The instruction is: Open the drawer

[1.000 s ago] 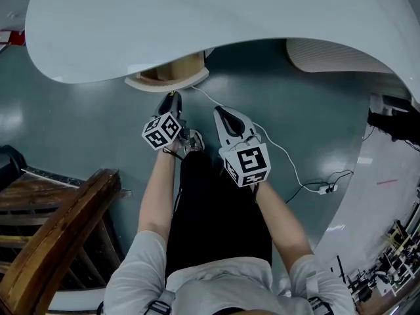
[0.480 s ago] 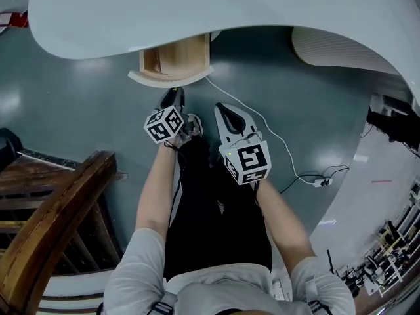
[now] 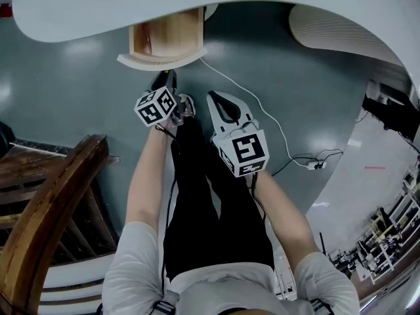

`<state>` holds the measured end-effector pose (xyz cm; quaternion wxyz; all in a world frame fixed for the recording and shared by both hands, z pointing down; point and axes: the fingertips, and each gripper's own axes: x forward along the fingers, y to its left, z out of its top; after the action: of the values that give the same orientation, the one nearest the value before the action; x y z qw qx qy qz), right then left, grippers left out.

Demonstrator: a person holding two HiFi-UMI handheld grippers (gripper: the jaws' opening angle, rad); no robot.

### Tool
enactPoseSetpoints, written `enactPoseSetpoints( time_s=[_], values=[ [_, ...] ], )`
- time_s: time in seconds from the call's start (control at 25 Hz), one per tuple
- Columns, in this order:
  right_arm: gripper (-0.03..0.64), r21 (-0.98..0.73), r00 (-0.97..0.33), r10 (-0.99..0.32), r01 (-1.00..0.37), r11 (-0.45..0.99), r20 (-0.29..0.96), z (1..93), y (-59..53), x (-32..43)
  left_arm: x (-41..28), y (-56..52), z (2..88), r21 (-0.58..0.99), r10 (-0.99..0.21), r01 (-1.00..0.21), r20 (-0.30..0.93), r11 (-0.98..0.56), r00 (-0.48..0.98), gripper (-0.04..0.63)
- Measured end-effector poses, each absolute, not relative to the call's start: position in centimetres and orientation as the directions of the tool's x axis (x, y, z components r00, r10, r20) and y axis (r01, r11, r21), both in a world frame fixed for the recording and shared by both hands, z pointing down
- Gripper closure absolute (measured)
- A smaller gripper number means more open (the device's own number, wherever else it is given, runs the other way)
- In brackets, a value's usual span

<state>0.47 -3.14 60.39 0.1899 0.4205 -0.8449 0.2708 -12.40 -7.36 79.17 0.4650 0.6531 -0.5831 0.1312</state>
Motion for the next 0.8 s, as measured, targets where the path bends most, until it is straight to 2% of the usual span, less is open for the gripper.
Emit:
enactPoseSetpoints(
  time_s=[0.8],
  values=[
    [0.604, -0.301, -0.599, -0.572, -0.79, 0.533, 0.56, 58.7, -0.8, 0.2, -12.2, -4.5, 79.1, 0.438, -0.615, -0.891, 0.737, 0.117, 0.281, 0.495]
  ],
)
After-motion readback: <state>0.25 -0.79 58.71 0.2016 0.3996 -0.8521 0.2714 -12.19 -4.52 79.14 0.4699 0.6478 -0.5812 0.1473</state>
